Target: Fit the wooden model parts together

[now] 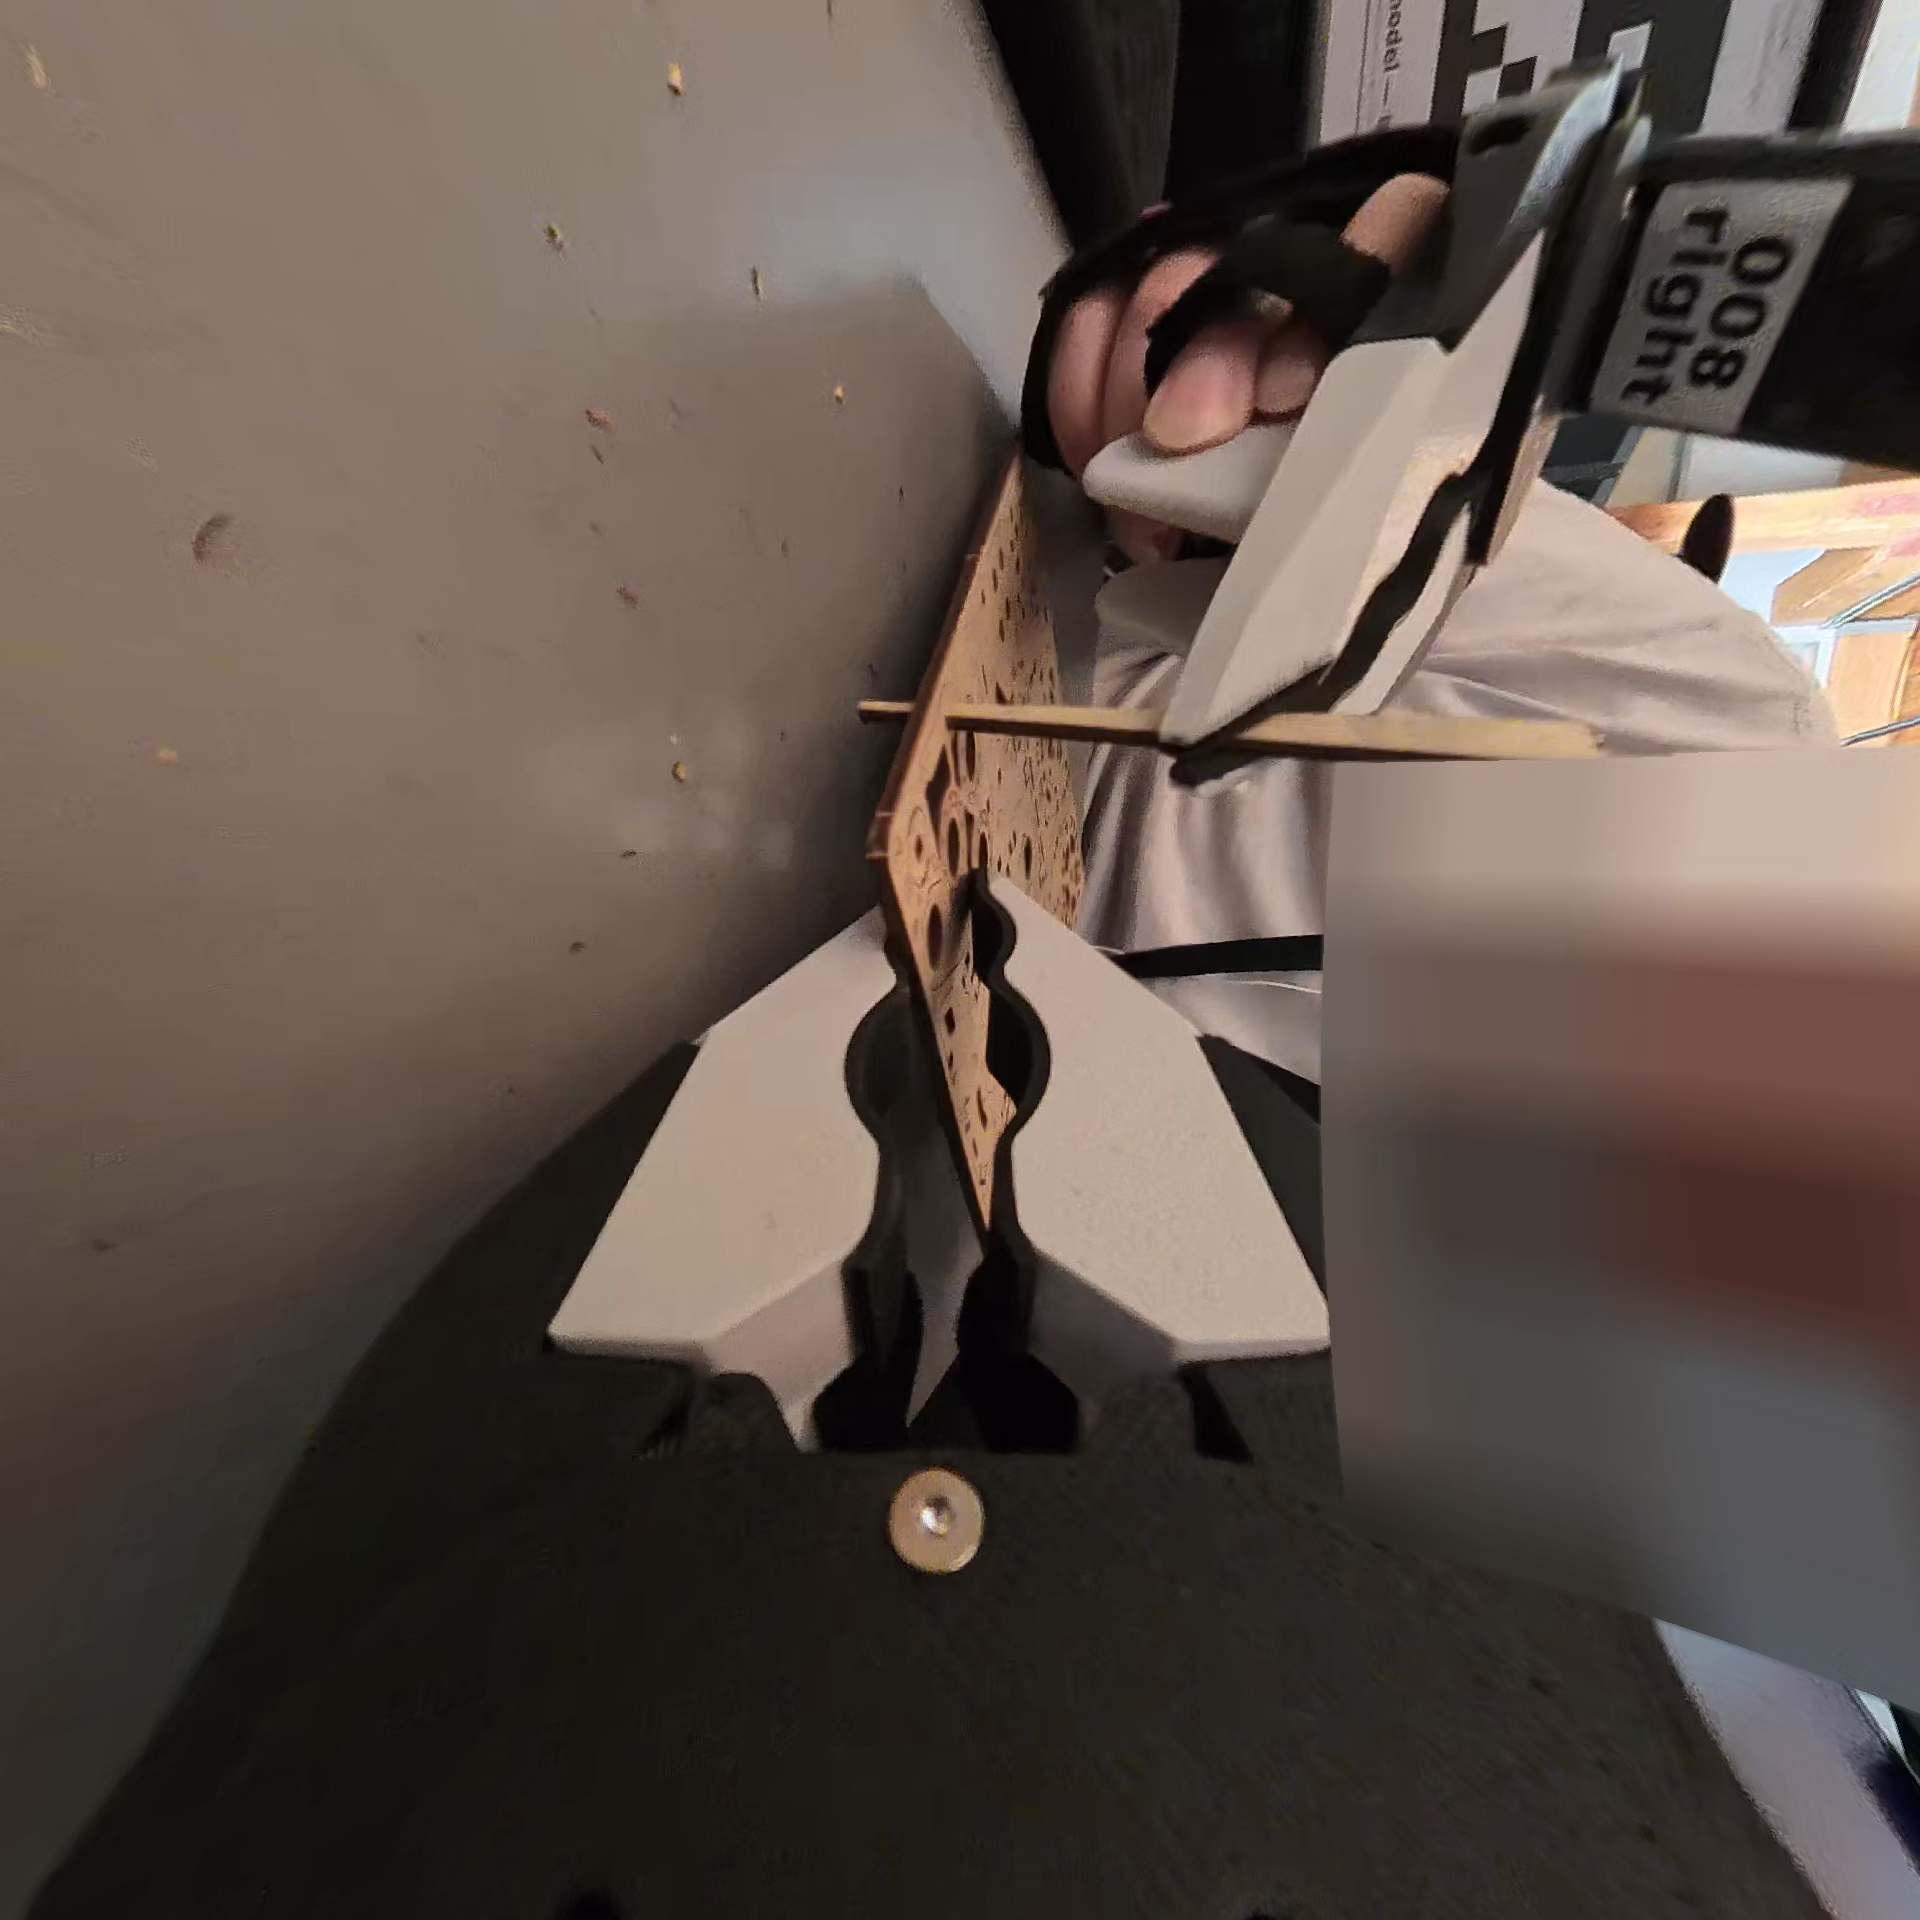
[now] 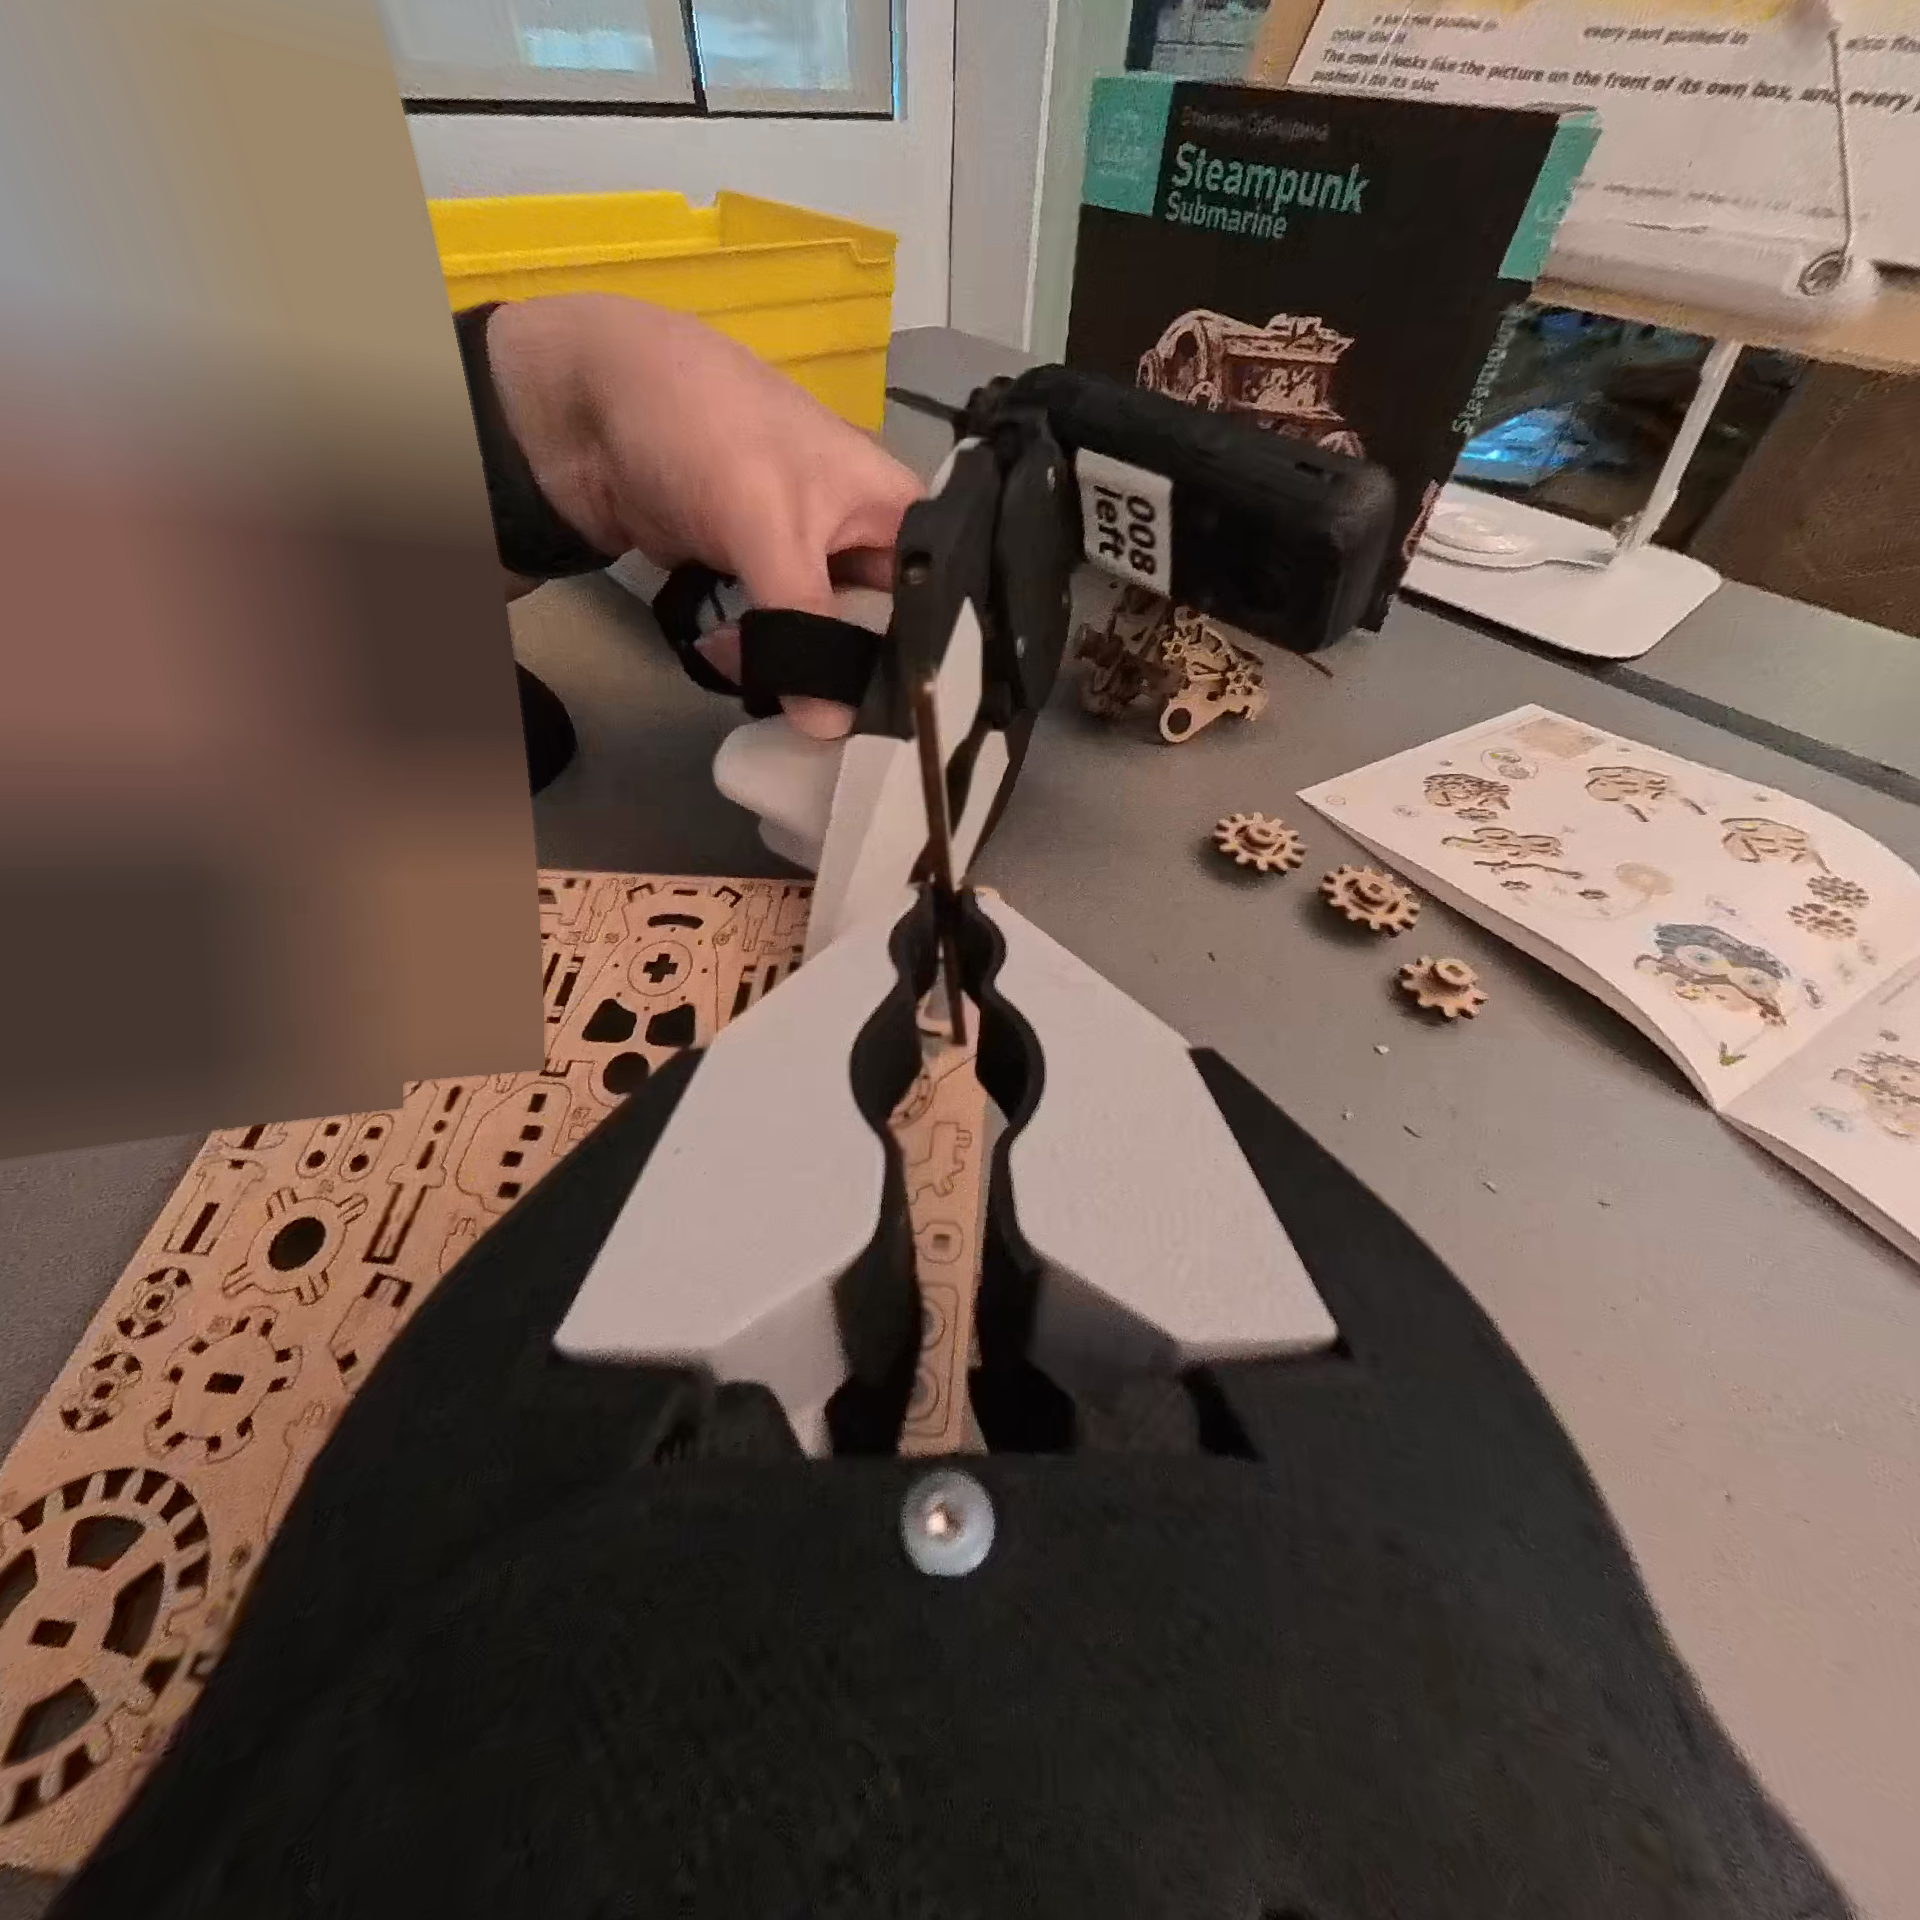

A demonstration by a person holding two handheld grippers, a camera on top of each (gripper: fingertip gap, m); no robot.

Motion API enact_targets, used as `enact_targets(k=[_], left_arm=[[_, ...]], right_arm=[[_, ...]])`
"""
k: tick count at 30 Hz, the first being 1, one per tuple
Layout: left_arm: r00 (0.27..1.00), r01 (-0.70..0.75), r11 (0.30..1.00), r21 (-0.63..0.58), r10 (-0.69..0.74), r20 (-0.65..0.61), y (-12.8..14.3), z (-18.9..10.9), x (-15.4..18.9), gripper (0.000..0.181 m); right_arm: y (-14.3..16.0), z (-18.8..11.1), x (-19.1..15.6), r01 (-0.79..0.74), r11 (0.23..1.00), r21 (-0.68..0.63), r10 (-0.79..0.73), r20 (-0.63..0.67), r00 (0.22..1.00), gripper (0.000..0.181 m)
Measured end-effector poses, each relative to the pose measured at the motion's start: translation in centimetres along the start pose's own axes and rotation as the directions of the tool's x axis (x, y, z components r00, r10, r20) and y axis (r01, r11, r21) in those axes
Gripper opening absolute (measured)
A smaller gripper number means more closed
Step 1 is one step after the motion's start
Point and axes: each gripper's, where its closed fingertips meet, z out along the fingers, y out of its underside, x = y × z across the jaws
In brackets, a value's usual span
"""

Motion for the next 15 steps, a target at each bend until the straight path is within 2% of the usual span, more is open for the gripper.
enact_targets(k=[1, 4, 7, 12, 15], left_arm=[[1.0, -0.005, 1.0, 0.01, 0.005, 0.007, -0.1, -0.1, 0.0, 0.006], [1.0, -0.028, 0.998, 0.057, 0.027, 0.016, -0.8, -0.7, 0.3, 0.005], [0.999, -0.019, 0.998, 0.059, 0.017, 0.038, -0.9, -0.8, 0.0, 0.004], [0.999, -0.023, 1.0, 0.012, 0.023, 0.045, -0.2, -0.4, 0.0, 0.005], [0.998, -0.032, 0.999, 0.013, 0.031, 0.058, -0.2, -0.3, -0.1, 0.007]], right_arm=[[0.1, 0.0, 0.5, -0.031, 1.0, -0.004, 0.031, 0.001, 1.0, 0.001], [0.1, -0.6, 1.9, -0.094, 0.996, 0.006, 0.094, -0.008, 0.996, 0.002], [0.7, -1.2, 1.5, -0.062, 0.998, -0.003, 0.061, -0.035, 0.997, 0.002], [0.2, -0.4, 0.1, -0.024, 1.0, -0.004, 0.024, -0.02, 1.0, 0.002], [0.3, 0.1, 0.9, -0.05, 0.998, -0.023, 0.05, -0.016, 0.999, 0.002]])
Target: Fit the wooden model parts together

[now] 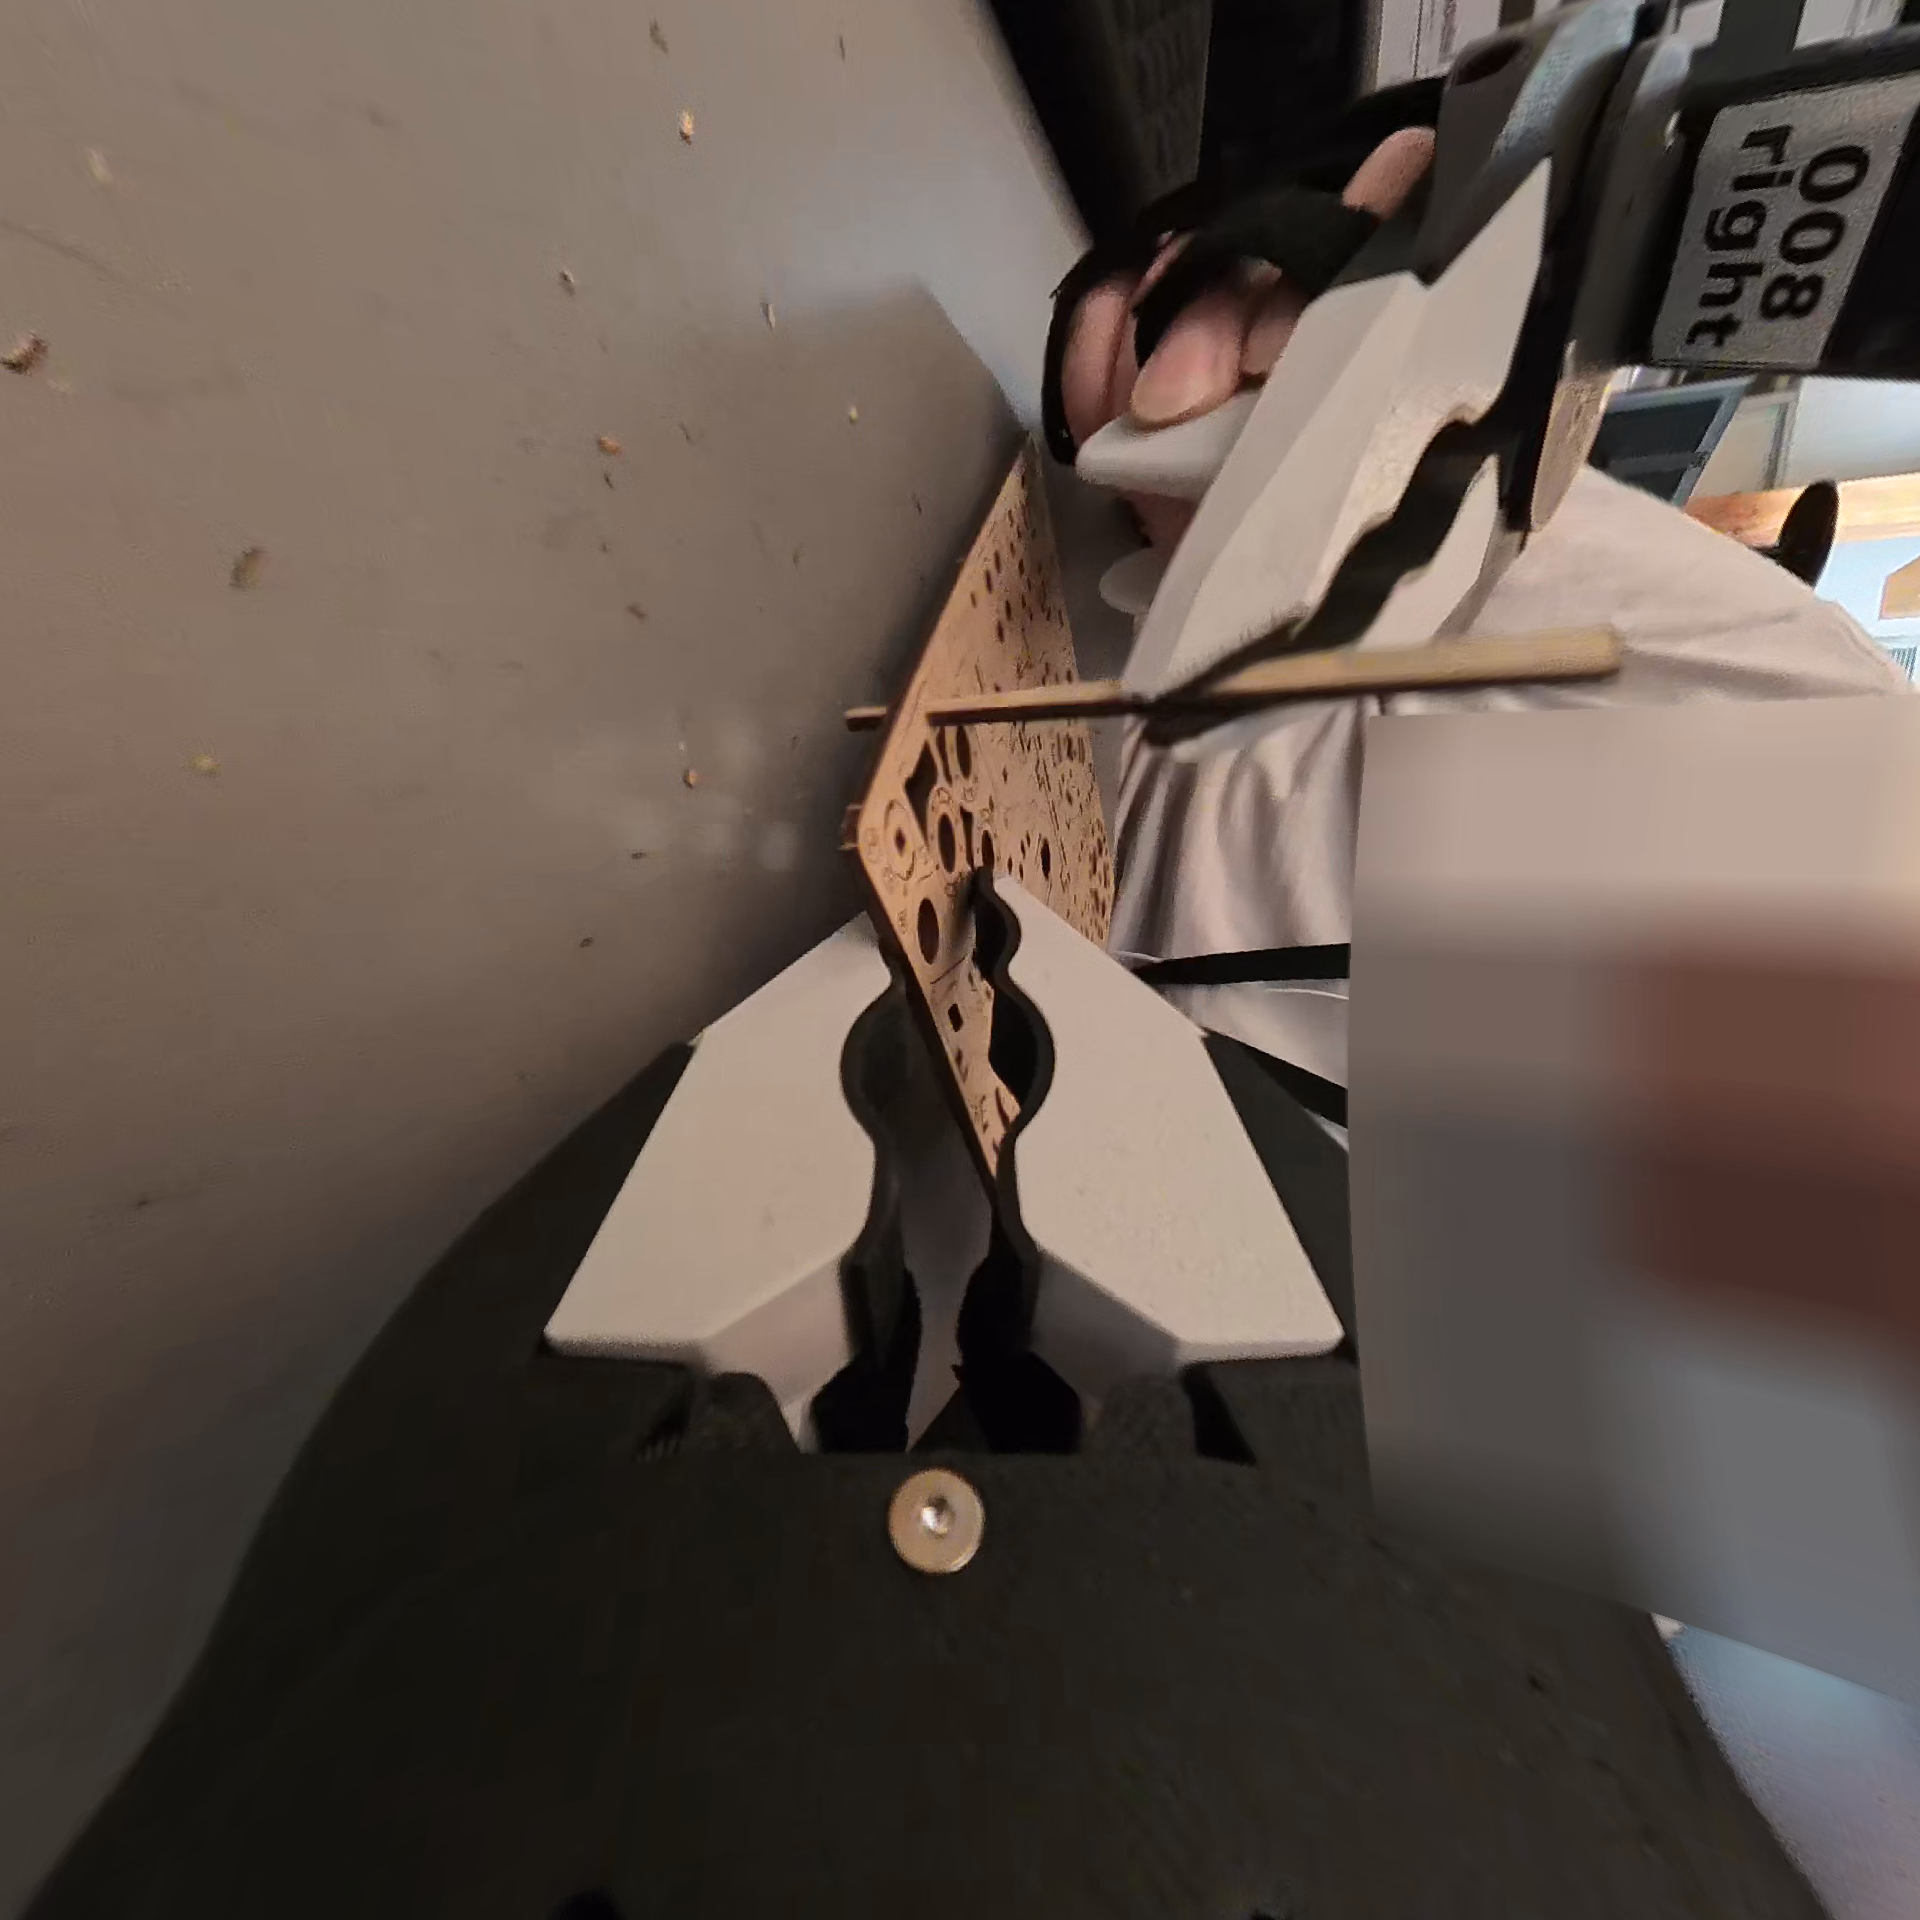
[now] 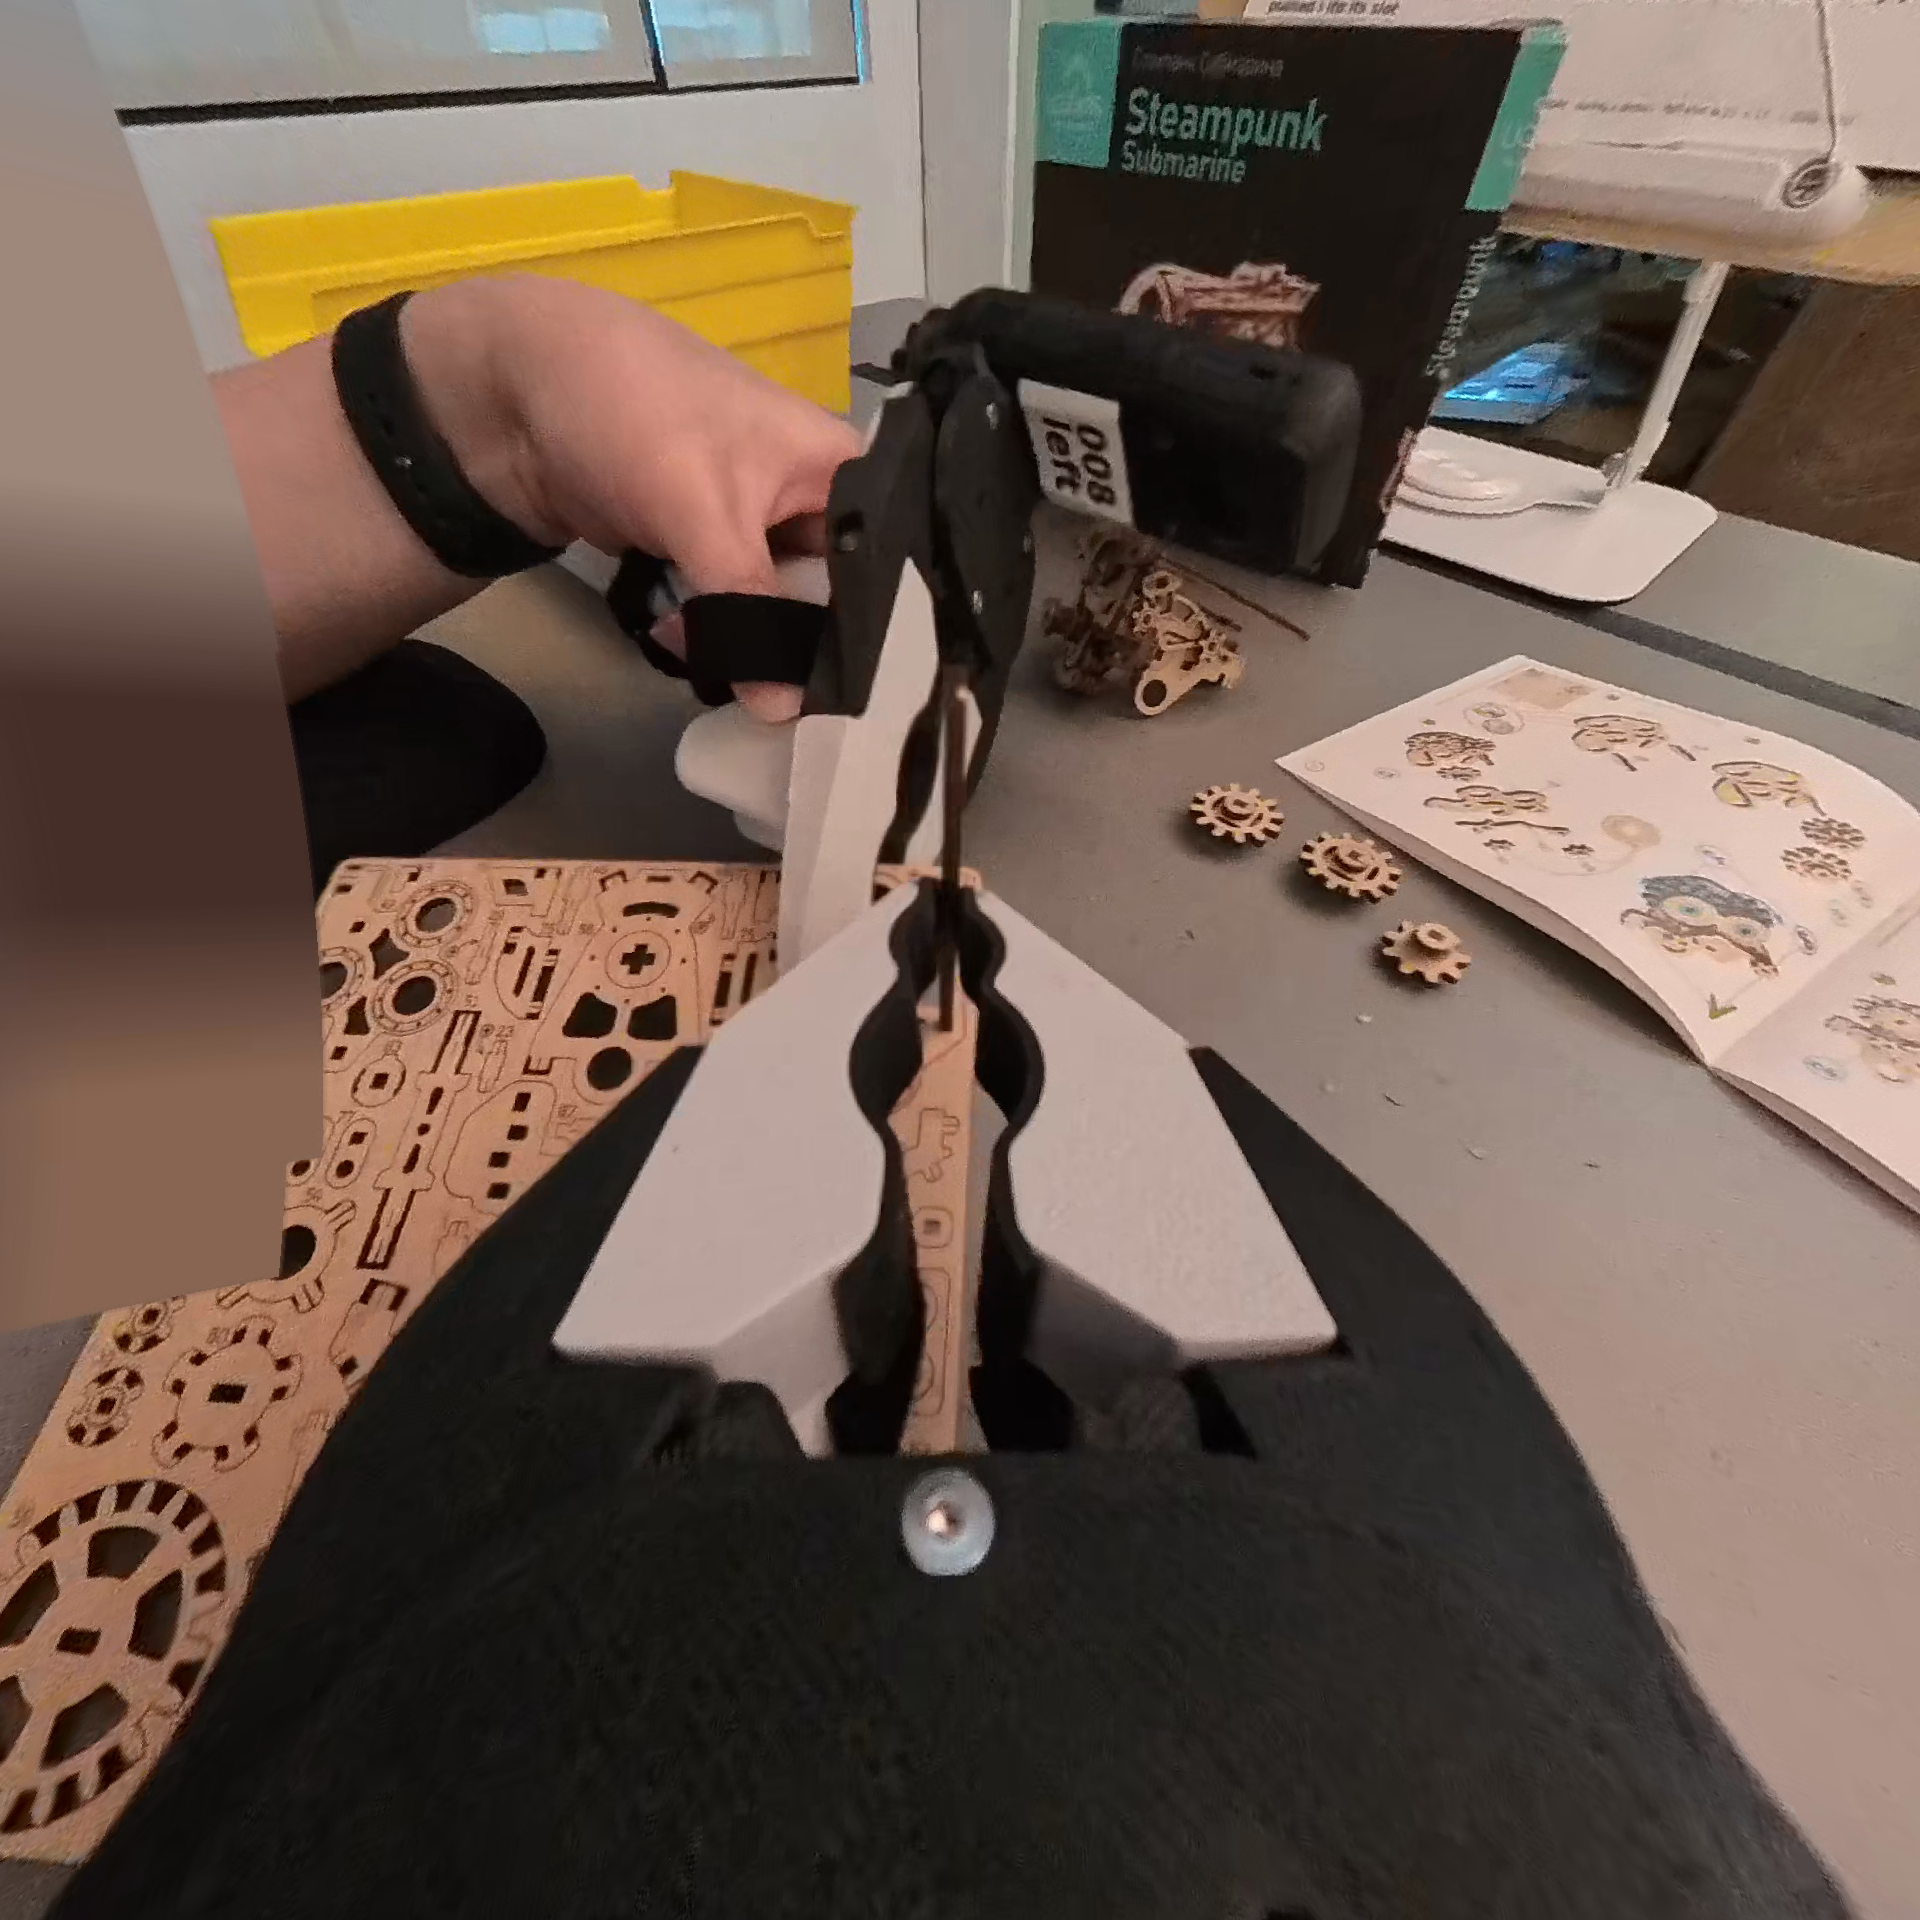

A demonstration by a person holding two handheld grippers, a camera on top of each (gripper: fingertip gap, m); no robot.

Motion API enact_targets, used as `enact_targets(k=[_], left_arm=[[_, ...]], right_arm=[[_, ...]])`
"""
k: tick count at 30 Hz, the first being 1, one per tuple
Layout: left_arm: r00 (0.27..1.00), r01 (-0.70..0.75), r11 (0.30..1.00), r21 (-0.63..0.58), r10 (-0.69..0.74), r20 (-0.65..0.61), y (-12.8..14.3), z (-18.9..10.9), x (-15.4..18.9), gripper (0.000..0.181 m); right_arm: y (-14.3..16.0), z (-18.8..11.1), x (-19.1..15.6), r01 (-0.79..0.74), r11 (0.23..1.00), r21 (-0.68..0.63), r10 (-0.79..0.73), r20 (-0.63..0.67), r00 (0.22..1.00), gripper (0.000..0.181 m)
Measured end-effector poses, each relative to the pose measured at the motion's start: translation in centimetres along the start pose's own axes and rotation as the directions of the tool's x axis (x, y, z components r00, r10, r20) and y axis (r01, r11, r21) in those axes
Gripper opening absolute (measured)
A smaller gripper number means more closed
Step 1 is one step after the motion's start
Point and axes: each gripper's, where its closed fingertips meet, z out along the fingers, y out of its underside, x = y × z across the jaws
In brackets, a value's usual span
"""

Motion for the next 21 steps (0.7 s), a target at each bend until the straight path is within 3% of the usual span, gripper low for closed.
enact_targets(k=[5, 10, 16, 21], left_arm=[[1.0, -0.018, 0.998, 0.052, 0.018, -0.009, -0.7, -0.9, 0.5, 0.005], [1.0, -0.011, 1.0, 0.008, 0.011, -0.01, -0.1, -0.4, 0.4, 0.005], [0.999, -0.038, 0.998, 0.054, 0.039, -0.01, -0.8, -0.7, 0.7, 0.006], [1.0, -0.016, 1.0, 0.02, 0.016, 0.011, -0.4, -0.5, 0.1, 0.006]], right_arm=[[0.1, -1.3, 0.8, -0.033, 0.999, 0.014, 0.033, -0.01, 0.999, 0.002], [-0.5, -0.2, -0.7, 0.026, 1.0, 0.014, -0.026, -0.007, 1.0, 0.002], [-0.2, -0.8, 1.3, -0.013, 1.0, 0.009, 0.013, -0.02, 1.0, 0.002], [0.2, -0.8, -0.3, 0.014, 1.0, -0.005, -0.014, -0.024, 1.0, 0.002]])
